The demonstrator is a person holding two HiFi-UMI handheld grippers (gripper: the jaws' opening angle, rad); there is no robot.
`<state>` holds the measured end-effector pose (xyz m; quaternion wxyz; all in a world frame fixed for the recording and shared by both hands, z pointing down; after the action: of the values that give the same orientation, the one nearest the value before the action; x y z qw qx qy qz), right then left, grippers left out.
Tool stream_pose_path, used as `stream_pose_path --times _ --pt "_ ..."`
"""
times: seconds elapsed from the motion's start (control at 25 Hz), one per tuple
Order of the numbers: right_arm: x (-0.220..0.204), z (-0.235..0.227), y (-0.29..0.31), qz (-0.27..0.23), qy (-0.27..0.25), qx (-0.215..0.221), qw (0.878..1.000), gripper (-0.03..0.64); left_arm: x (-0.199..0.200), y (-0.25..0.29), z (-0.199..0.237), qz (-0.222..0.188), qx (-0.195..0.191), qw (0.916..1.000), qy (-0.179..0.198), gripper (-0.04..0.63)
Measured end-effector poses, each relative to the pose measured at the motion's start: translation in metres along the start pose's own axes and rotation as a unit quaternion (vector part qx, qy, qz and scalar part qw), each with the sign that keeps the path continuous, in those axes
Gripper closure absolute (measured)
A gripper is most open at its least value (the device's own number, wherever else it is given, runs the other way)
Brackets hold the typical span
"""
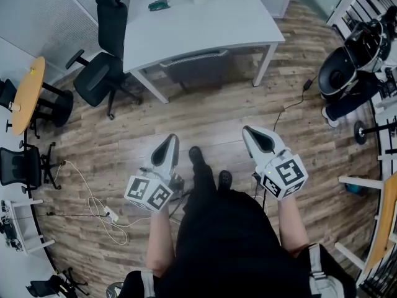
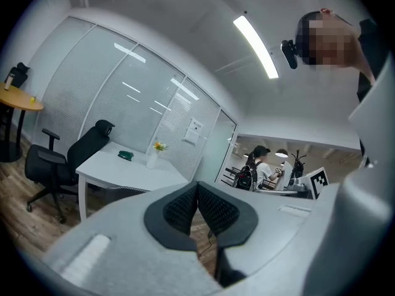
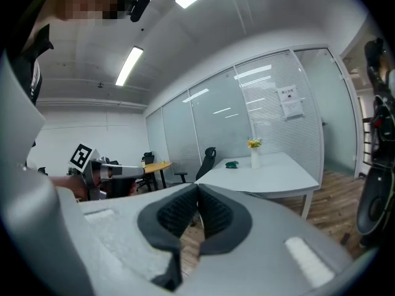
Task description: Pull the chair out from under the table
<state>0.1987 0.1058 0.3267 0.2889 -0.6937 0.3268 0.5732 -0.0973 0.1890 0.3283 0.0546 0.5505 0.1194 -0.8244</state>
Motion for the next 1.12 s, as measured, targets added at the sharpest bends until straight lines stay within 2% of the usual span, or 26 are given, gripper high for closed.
stream_pose_path --times 0.32,0.48,0.8,1.12 --pt "0.014 -0.016 0.049 0.001 -0.002 -0.022 1.0 0.614 0.013 0.048 0.035 -0.001 -0.029 0.9996 -0.003 0.585" --pt "0.016 -0.02 0.085 0.021 -0.007 -0.008 1.0 0.614 0.021 0.067 0.067 -0.006 -0.026 0.9996 -0.007 0.584" --pt "0.017 -0.032 0.148 0.032 -0.015 -0.019 0.999 0.614 0.034 0.1 0.117 -0.007 -0.03 0.9995 -0.005 0.584" --pt "0.015 -0.035 0.193 0.042 -0.011 -0.048 0.998 0.614 0.046 0.132 0.16 0.008 -0.059 0.9982 -0.002 0.584"
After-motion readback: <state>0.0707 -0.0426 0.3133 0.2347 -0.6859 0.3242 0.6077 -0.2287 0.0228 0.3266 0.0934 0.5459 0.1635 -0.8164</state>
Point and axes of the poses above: the fingertips, and each gripper's own axes: y forward along the fingers, z to its left, x out of its top, the point moved 10 cm from there along -y, backward along the fingers, and after that the axes turned 14 degrees about -z, right-handed, at the moved point
